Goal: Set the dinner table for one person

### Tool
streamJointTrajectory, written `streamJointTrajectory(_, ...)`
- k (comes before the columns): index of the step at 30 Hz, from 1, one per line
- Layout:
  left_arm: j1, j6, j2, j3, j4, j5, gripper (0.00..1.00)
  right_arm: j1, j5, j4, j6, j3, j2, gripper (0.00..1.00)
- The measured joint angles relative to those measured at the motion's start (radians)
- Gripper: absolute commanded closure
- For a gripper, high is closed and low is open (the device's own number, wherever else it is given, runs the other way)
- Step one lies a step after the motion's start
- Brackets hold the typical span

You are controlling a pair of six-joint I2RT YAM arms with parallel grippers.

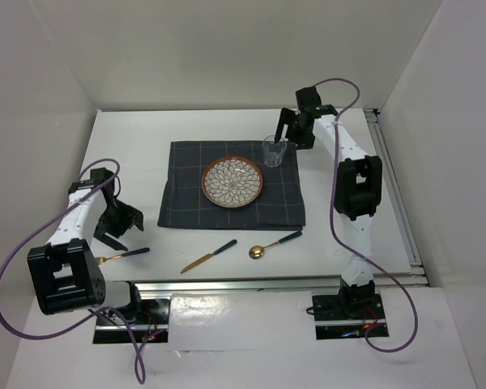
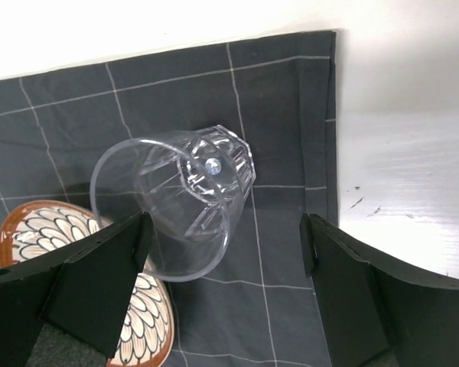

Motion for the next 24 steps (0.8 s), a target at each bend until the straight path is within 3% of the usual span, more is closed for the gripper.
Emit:
streamJointTrajectory(8,0.008,-0.089,-0.012,-0.180,0.050,0.094,0.20,0.000,-0.022,0.004,-0.019,-0.027,-0.084,0.08)
streamJointTrajectory(18,0.029,-0.160,0.029,-0.220,0.191,0.107,0.25,-0.002,-0.028,0.023,-0.046,-0.095,-0.189,0.07)
streamJointTrajectory(22,0.045,-0.167,0.053,-0.250,0.226,0.105,0.30,-0.007,-0.029,0.029,-0.051,-0.120,-0.201,0.07)
streamJointTrajectory(23,0.047,-0.171,0.067,-0.253,0.232,0.105,0.33,-0.007,-0.029,0.031,-0.052,-0.125,-0.202,0.07)
streamJointTrajectory(24,0.049,-0.177,0.080,-0.254,0.237,0.105,0.42,-0.008,-0.029,0.032,-0.053,-0.132,-0.203,0.07)
